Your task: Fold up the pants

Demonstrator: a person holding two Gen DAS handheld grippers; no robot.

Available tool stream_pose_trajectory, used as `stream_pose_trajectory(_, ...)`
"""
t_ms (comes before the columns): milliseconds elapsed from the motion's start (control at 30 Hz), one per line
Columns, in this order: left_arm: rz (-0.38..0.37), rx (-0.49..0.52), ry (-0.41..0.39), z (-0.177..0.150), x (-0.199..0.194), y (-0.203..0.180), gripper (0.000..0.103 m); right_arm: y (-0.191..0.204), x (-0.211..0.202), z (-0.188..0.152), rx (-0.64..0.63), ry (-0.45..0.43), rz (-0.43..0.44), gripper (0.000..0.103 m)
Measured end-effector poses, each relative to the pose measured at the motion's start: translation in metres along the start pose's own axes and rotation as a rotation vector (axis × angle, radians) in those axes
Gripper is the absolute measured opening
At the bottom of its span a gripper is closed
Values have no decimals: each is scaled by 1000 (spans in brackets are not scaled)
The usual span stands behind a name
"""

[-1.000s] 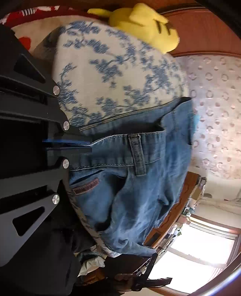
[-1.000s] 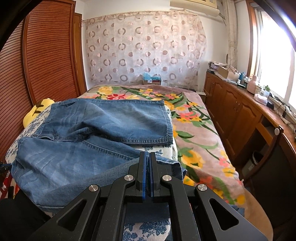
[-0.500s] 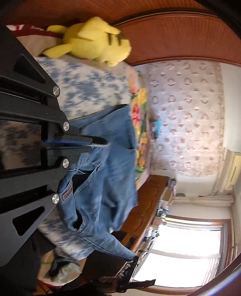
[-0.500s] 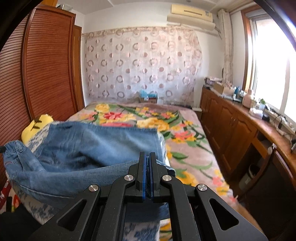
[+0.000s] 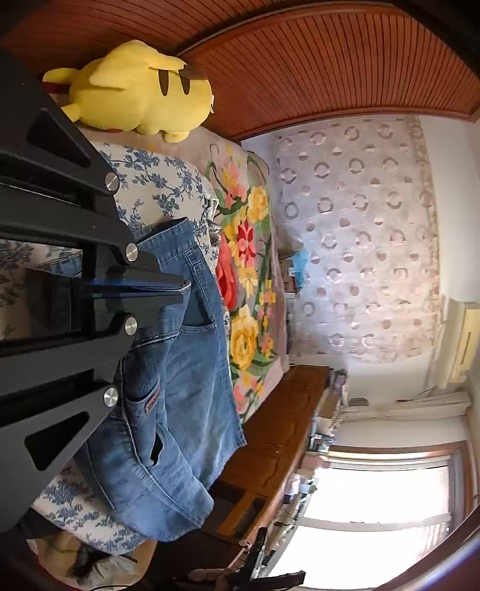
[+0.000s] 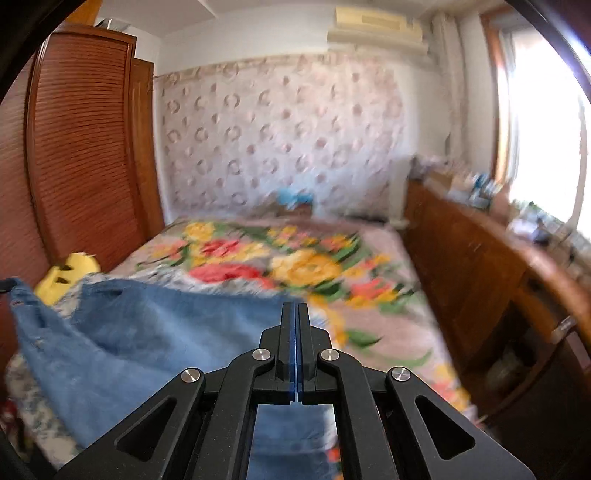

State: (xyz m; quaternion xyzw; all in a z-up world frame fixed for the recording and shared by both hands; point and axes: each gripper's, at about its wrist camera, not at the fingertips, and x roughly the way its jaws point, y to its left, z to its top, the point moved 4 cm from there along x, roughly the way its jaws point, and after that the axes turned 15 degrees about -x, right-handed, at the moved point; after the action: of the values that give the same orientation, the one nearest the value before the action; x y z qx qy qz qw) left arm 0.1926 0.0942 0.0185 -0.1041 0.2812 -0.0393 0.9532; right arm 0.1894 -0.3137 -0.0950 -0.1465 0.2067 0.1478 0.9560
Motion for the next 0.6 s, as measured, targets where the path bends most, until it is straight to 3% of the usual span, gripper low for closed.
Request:
stream_pose_trajectory(100, 6, 10, 24, 0, 17, 2, 3, 9, 18, -22, 11, 48, 30, 0)
stream_pose_trajectory(200, 13, 10, 51, -1, 32, 2, 3, 9, 38, -48, 53, 115, 43, 7)
stream_pose_trajectory(300, 17, 4, 81, -6, 46, 6, 3, 9, 55, -71, 84, 170, 51, 21)
stream_pose_trajectory(400, 19, -8, 108, -15, 57, 12, 3, 7, 63, -80, 116, 198, 47, 45)
stream_pose_trajectory(600, 17, -38, 134, -25, 68, 20, 3, 3, 60, -87, 136, 268, 98, 48)
